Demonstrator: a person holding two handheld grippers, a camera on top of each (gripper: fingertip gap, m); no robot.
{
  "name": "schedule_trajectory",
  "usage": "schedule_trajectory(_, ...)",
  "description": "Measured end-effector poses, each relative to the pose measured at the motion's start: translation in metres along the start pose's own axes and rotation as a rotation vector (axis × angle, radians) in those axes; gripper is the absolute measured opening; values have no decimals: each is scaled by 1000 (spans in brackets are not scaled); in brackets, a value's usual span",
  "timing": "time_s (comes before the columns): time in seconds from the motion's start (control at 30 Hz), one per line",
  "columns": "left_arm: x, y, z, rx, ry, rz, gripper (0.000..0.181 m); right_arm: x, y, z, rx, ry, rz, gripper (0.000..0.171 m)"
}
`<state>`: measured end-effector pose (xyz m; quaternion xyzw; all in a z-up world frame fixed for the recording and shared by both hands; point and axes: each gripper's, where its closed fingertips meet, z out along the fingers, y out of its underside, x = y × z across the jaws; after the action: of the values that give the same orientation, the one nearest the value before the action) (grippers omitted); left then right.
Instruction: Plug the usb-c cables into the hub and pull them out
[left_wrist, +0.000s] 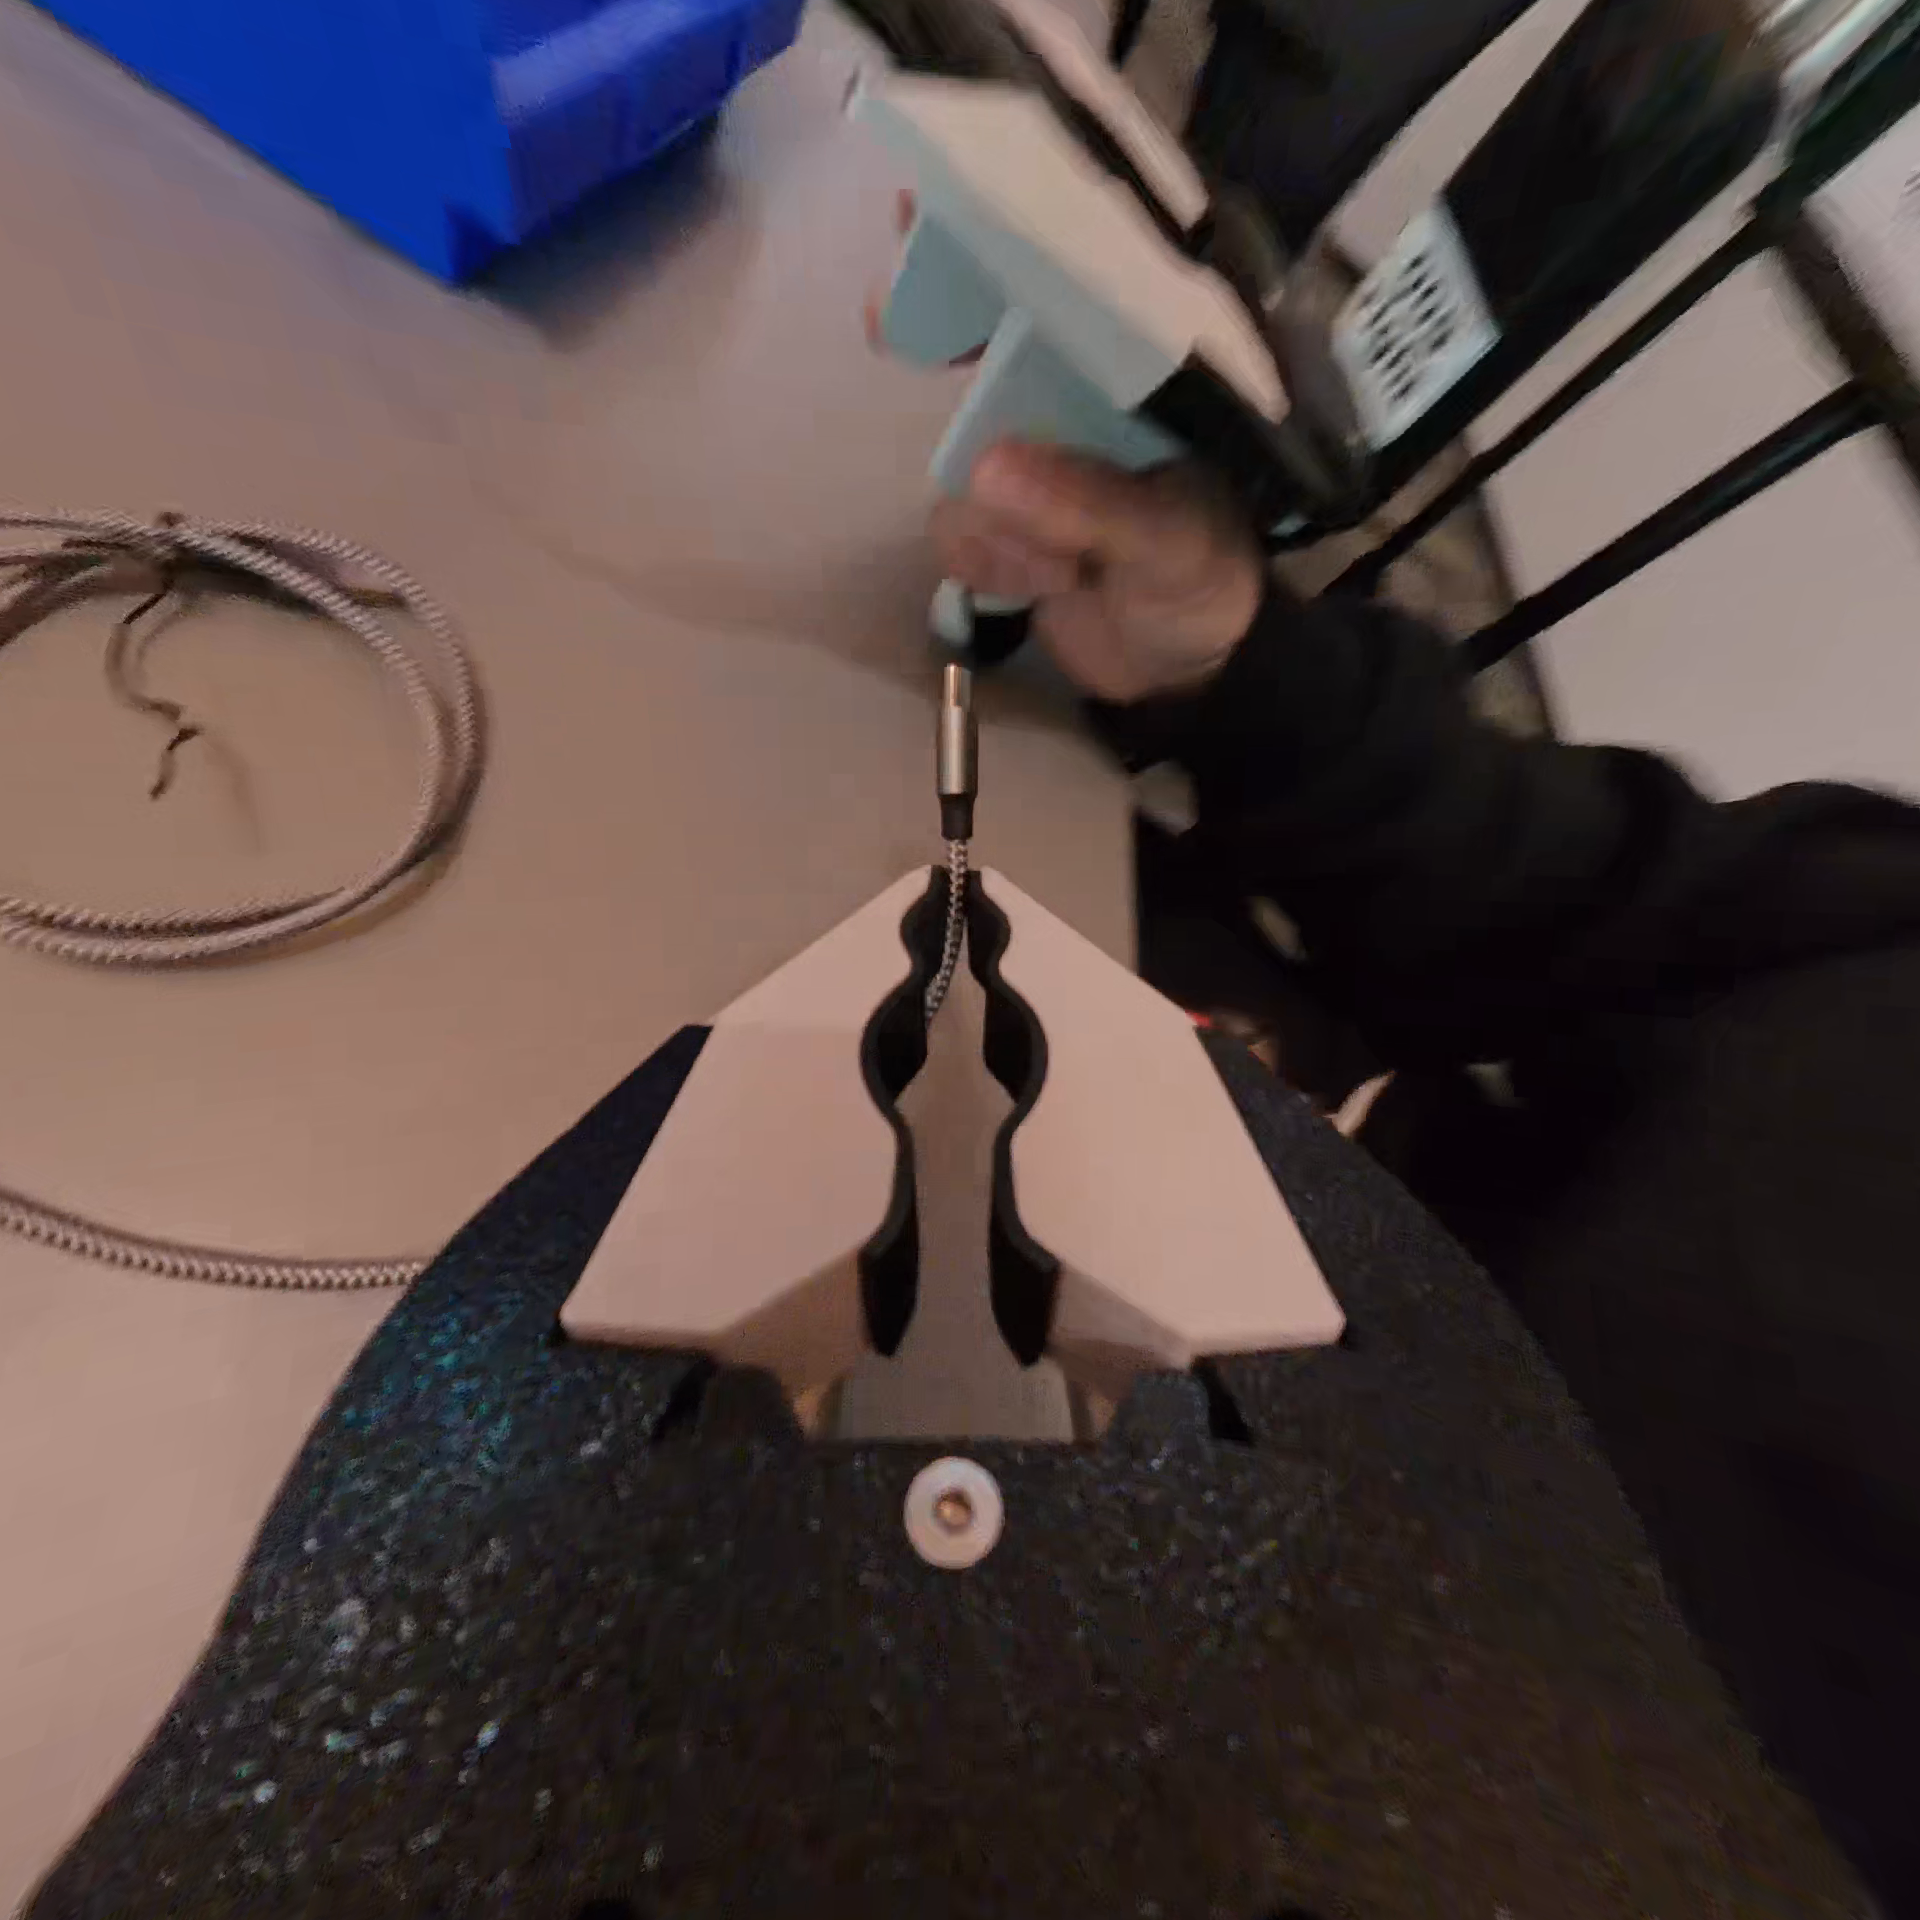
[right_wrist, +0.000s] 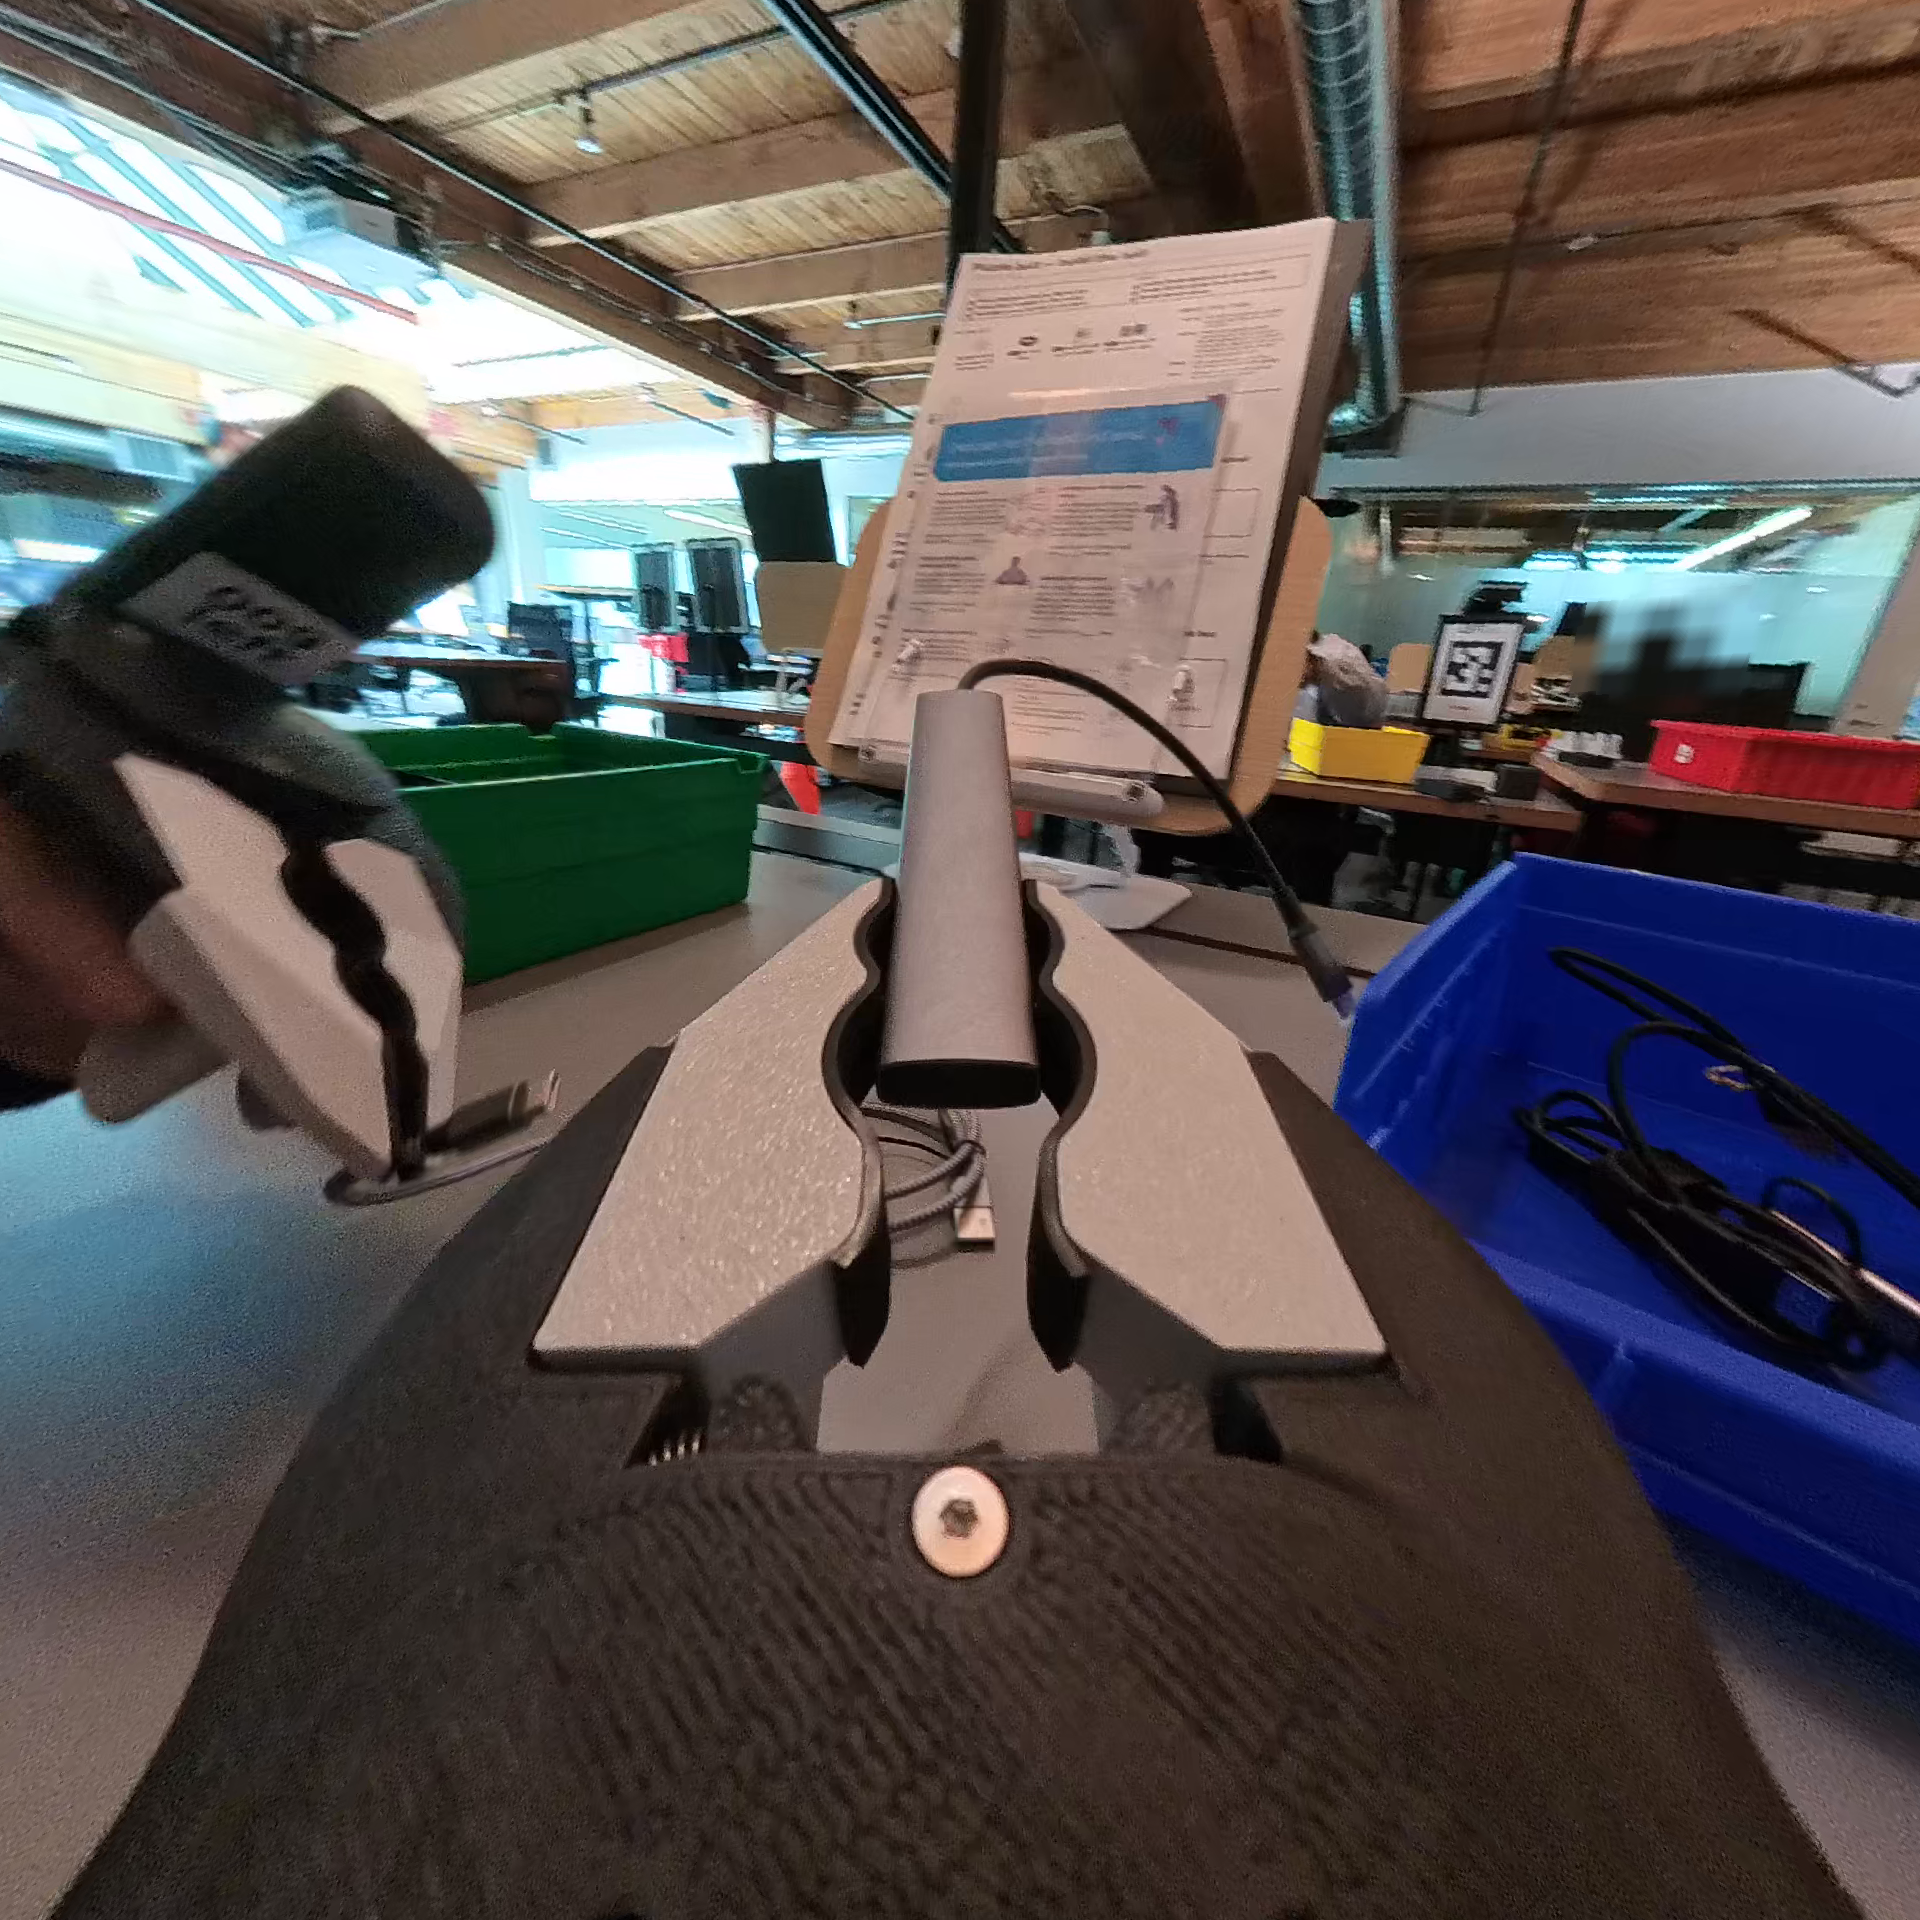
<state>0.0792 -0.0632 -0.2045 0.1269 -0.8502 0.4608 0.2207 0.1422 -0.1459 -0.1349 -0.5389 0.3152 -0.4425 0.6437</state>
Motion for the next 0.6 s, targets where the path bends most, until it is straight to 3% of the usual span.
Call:
schedule_trajectory(0.23, 14, -39, -10, 68, 242, -293, 0, -19, -1, -1, 6, -138, -5, 22)
schedule_trajectory(0.6, 3, -49, -19, 141, 290, -426, 0, -28, 12, 2, -99, -208, 17, 22)
